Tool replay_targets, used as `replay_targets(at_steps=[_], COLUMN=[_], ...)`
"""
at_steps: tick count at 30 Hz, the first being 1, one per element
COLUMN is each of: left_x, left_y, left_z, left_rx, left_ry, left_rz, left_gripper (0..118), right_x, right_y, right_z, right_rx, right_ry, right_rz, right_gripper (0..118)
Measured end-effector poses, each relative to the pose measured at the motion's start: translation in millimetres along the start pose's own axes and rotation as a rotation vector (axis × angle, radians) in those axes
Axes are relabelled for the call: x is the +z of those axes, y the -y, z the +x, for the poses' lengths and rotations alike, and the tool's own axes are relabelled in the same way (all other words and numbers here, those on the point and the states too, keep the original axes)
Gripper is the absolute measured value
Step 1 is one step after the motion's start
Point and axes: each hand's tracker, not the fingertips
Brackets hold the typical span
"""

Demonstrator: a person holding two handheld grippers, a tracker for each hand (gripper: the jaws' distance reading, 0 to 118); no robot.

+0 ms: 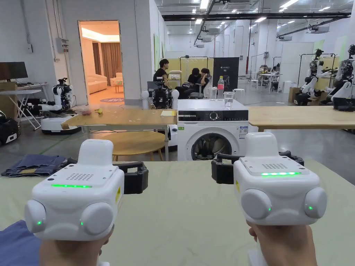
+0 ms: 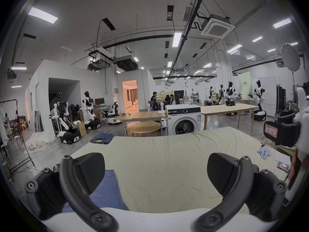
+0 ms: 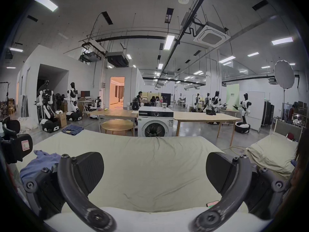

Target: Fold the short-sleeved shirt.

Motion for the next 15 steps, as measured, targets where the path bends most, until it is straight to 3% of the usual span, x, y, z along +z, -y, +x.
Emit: replay_targets(at_steps=[15], left_x=[-1.4], left_y=[5.6], left_z=[0.6], left_rx=[-0.001], left_ry=[-0.006], left_rz=[-0.007], left_gripper=[118], right_x=[-0.8], right_y=[7.0], right_z=[2.1], right_rx=[0.007], right_ry=[0.007], right_rz=[0.004], right_gripper=[118])
